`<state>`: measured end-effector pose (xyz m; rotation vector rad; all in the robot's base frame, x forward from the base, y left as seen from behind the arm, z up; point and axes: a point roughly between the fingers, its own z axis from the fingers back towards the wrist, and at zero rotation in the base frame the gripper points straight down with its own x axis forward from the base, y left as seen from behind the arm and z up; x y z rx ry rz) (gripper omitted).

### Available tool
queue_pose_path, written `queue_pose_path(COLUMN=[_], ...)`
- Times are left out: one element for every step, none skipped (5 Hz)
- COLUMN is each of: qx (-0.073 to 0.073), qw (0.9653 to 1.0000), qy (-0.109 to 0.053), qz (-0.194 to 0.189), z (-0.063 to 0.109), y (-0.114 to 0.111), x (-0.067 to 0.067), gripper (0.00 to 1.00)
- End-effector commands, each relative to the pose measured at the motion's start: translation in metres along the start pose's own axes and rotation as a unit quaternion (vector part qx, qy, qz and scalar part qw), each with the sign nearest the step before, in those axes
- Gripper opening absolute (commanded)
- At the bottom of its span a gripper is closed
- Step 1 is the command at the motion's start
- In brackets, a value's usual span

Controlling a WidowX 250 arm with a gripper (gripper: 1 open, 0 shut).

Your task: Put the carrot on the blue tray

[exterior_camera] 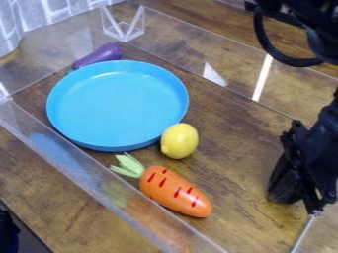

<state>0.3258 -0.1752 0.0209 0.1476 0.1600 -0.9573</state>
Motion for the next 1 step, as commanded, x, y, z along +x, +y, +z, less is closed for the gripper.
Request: queue_pose_path(qx=[0.002], qw=[0.9996], qy=[-0.01], qz=[0.025], z=[0.0105], y=[0.0085], x=[-0.0026], gripper=[1.0])
